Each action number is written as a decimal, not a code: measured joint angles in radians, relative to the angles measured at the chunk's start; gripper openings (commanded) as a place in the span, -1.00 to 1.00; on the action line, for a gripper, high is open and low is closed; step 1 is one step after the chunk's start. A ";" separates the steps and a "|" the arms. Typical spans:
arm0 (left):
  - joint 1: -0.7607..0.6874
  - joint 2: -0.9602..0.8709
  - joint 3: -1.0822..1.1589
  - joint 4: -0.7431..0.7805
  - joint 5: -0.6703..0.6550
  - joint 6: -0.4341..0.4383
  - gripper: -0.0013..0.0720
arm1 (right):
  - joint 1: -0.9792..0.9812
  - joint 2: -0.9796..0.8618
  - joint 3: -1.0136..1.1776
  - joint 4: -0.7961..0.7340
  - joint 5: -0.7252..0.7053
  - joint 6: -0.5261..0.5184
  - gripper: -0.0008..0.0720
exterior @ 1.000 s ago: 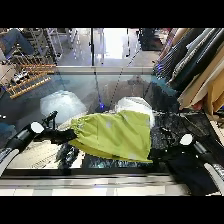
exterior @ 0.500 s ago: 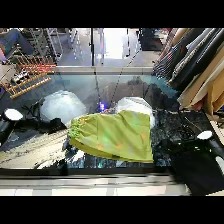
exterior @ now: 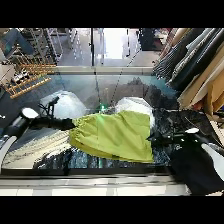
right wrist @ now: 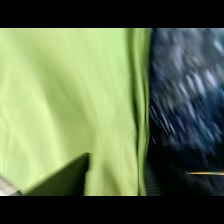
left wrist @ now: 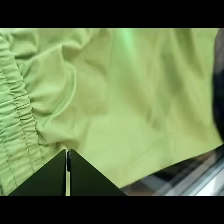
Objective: Fold the clothes and pants, and hang the long-sleeved shirts on hangers.
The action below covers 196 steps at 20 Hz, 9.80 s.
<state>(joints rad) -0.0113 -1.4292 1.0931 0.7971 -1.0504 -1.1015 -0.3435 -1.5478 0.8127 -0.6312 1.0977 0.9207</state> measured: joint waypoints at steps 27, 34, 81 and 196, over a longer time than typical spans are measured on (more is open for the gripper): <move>0.189 0.130 0.080 -0.092 -0.298 0.035 -0.92 | 0.983 -0.248 0.829 -0.274 -0.264 0.375 -0.93; 0.242 0.161 0.080 -0.082 -0.334 0.026 -0.92 | 0.914 -0.298 1.099 -0.311 0.053 0.378 0.25; -0.087 -0.025 0.080 -0.032 -0.193 0.061 0.35 | 0.670 -0.422 1.185 -0.249 0.142 0.515 0.53; 0.233 0.691 0.081 0.276 -0.098 -0.140 -0.91 | -0.962 0.686 0.242 -0.155 0.249 0.344 0.48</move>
<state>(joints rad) 0.2214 -0.7383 1.1744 1.0733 -1.1488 -1.2419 -1.3056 -0.8623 1.0546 -0.7864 1.3464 1.2644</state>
